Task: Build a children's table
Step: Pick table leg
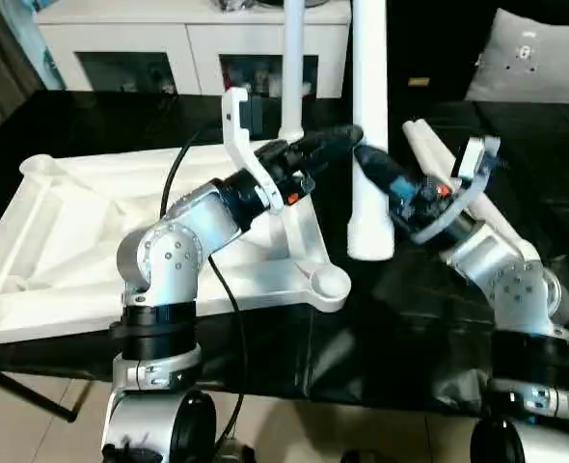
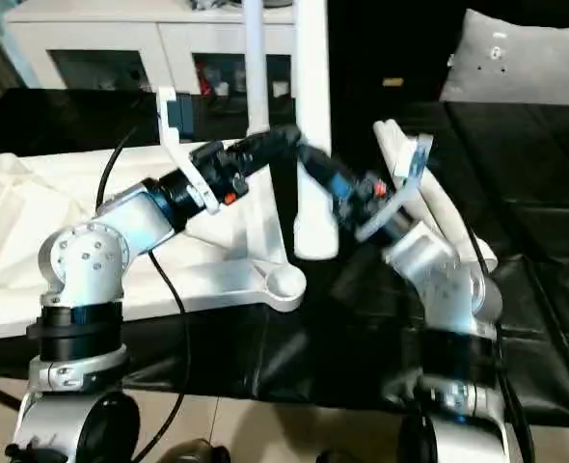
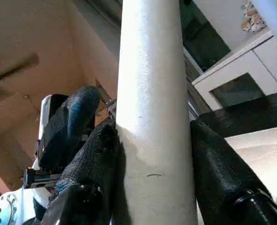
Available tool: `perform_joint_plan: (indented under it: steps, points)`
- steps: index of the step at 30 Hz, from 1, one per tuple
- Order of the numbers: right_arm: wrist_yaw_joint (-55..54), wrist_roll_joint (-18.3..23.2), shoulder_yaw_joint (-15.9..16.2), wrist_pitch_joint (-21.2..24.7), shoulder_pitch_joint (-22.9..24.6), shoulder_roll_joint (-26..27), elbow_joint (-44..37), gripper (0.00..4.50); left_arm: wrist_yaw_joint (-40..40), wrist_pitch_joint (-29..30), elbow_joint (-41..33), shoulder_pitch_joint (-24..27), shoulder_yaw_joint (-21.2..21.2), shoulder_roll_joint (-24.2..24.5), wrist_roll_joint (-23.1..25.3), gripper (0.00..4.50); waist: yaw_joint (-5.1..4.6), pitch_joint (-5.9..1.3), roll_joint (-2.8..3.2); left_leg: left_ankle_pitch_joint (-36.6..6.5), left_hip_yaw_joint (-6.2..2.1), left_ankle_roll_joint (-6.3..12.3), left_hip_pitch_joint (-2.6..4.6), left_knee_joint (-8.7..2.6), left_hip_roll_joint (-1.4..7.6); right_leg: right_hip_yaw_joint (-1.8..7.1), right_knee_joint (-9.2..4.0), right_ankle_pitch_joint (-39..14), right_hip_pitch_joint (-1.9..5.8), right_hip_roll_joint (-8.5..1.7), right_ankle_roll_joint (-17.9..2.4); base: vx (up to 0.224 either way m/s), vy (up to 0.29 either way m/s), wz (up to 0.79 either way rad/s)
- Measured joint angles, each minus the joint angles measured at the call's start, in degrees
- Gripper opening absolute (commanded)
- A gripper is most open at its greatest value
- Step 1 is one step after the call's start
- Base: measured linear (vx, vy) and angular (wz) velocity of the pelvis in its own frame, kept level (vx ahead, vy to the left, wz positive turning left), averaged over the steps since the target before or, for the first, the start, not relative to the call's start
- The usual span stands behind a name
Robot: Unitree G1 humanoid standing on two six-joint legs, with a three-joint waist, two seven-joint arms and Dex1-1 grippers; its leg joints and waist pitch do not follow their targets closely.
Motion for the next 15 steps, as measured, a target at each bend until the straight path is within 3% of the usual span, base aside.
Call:
perform_joint_plan:
  steps: [9, 11, 15]
  points:
    - [-0.17, -0.78, 2.92, 0.0, 2.0, -0.83, -3.91, 1.84, 2.21, 2.59, -0.09, -0.38, 1.39, -0.67, -4.1, 2.78, 0.1, 0.0, 0.0, -0.02, -0.02, 0.04, -0.08, -0.05, -0.01, -0.02, -0.08, 0.0, -0.02, 0.0, 0.0, 0.0, 0.0, 0.0]
    - [-0.45, -3.41, 4.61, -2.35, 2.42, -1.29, -5.43, 1.84, 2.25, 2.54, -0.24, -0.38, 1.12, -0.34, -3.94, 2.78, 0.12, 0.0, 0.0, -0.02, -0.03, 0.03, -0.08, -0.06, -0.01, -0.02, -0.08, -0.05, -0.02, 0.0, 0.08, 0.0, 0.0, 0.0]
    - [-3.72, -12.44, 10.25, -11.03, 3.99, -0.97, -8.39, 1.84, 2.01, 0.59, -1.99, 0.83, -2.09, 2.25, -0.72, 2.78, -0.05, 0.0, 0.0, -0.02, -0.03, 0.0, -0.03, -0.17, -0.01, -0.02, -0.09, -0.11, -0.02, 0.01, 0.18, 0.0, 0.0, 0.0]
